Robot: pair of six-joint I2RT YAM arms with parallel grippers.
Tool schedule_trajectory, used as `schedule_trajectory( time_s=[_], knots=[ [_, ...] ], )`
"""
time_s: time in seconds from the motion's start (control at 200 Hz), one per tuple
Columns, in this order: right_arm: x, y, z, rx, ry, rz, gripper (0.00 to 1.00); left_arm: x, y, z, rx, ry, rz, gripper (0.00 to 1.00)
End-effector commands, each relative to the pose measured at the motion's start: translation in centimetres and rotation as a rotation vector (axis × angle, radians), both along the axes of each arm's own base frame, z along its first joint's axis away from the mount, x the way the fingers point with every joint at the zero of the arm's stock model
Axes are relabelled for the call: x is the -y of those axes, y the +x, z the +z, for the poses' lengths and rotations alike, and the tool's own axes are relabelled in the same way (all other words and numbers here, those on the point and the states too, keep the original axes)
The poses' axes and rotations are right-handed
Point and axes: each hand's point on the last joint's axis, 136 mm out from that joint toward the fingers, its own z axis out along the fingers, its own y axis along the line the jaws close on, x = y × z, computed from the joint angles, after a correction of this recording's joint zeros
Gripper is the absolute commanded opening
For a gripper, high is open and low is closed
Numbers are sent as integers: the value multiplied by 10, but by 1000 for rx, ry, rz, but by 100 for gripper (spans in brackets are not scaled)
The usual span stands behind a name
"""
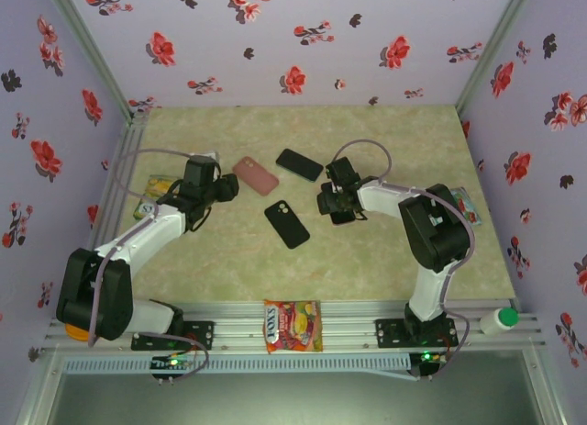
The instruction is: Put the phone into the phone case
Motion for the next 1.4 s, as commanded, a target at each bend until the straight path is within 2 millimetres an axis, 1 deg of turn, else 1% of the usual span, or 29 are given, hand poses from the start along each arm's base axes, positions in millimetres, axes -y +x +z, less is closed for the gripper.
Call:
schedule_trajectory(
  time_s=[0.0,0.085,0.19,0.28,0.445,0.65,0.775,0.955,1.05,1.305,1.39],
  knots=[
    [7,-23,-12,-92,-24,21,79,3,-1,12,16,3,-17,57],
    [6,-23,-11,-94,-19,22,78,3,-1,13,16,3,-17,57],
    [6,-23,-10,-94,-22,23,71,2,-2,14,12,5,-14,57],
    [7,-24,-6,-89,-23,27,69,2,-3,13,5,7,-17,56],
    [5,-22,10,-54,-8,40,66,8,-4,13,2,11,-43,56],
    [1,-23,27,-32,18,69,66,22,-1,16,5,-11,-101,56],
    [-3,-26,37,-22,52,83,66,38,1,16,0,-28,-167,55],
    [-5,-30,44,-14,75,93,64,57,5,8,-24,-43,-236,55],
    [-8,-32,48,-12,98,103,63,71,7,4,-28,-66,-288,55],
    [-15,-41,56,-3,108,133,62,106,16,-8,-101,-141,-412,47],
    [-17,-44,60,6,109,141,62,119,18,-6,-119,-178,-467,45]
  ],
)
